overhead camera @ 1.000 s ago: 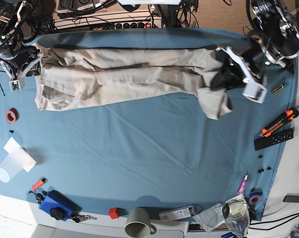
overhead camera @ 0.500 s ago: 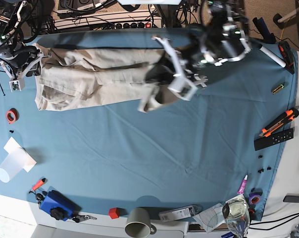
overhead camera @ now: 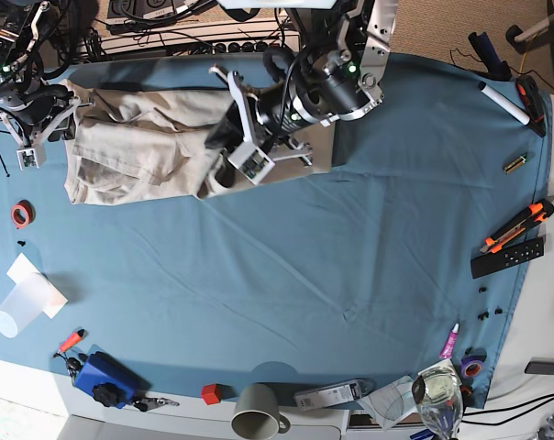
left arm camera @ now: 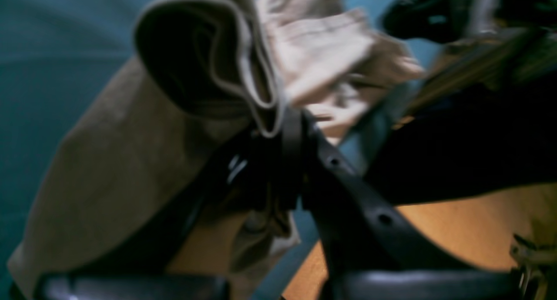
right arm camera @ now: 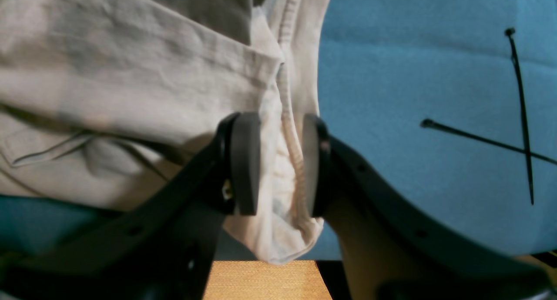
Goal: Fold the T-shirt properly
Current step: 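Lift the hem end with the left gripper and carry it toward the right gripper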
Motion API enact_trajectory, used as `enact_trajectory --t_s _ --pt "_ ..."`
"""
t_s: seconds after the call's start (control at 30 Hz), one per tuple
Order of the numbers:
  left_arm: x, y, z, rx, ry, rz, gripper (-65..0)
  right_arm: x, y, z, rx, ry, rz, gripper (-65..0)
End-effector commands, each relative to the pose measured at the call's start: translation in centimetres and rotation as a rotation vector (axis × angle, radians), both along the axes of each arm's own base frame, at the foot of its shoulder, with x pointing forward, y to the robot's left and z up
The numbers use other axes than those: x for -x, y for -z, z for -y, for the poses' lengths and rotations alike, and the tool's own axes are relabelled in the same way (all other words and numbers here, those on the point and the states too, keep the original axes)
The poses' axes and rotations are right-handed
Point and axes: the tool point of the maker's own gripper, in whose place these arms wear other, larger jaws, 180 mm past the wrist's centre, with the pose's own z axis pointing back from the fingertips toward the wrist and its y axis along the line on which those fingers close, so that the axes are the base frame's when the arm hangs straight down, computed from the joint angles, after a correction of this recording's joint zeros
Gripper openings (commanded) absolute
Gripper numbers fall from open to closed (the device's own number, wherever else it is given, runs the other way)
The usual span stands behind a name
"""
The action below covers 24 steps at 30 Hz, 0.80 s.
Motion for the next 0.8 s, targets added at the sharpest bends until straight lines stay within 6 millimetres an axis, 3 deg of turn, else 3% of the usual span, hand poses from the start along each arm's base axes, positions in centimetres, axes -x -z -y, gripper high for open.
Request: enact_trajectory --t_s 0.0,0.17,0.27,0.33,0.5,0.63,0.77 --pt "-0.7 -1.9 0.9 0.068 -0.012 0.035 -65.0 -0.9 -1.3 0.4 0.023 -0.011 0.046 -47.6" --pt "-0.5 -0.9 1.4 0.058 0.026 0.024 -65.0 -0.9 -1.3 0.4 0.023 -0.012 0.047 -47.6" --pt "-0.3 -1.4 1.8 0.069 0.058 0.056 -44.0 -0.9 -1.4 0.4 0.023 -0.012 0.047 -47.6" --pt "-0.5 -1.4 1.7 0.074 0.045 0.053 -36.5 -0.9 -1.4 0.4 0.023 -0.011 0.047 -47.6" --pt "-1.4 -1.5 1.2 0.081 -0.021 0.027 -36.0 -0.9 -1.4 0.4 0.023 -0.012 0.049 -47.6" --pt "-1.1 -1.6 0.9 0.052 -0.011 0.015 -36.1 -1.0 -1.4 0.4 0.023 -0.013 0.054 -47.6" --pt "-0.7 -2.1 -0.2 0.020 -0.045 -0.020 -43.4 -1.1 -1.5 0.3 0.018 -0.016 0.059 -47.6"
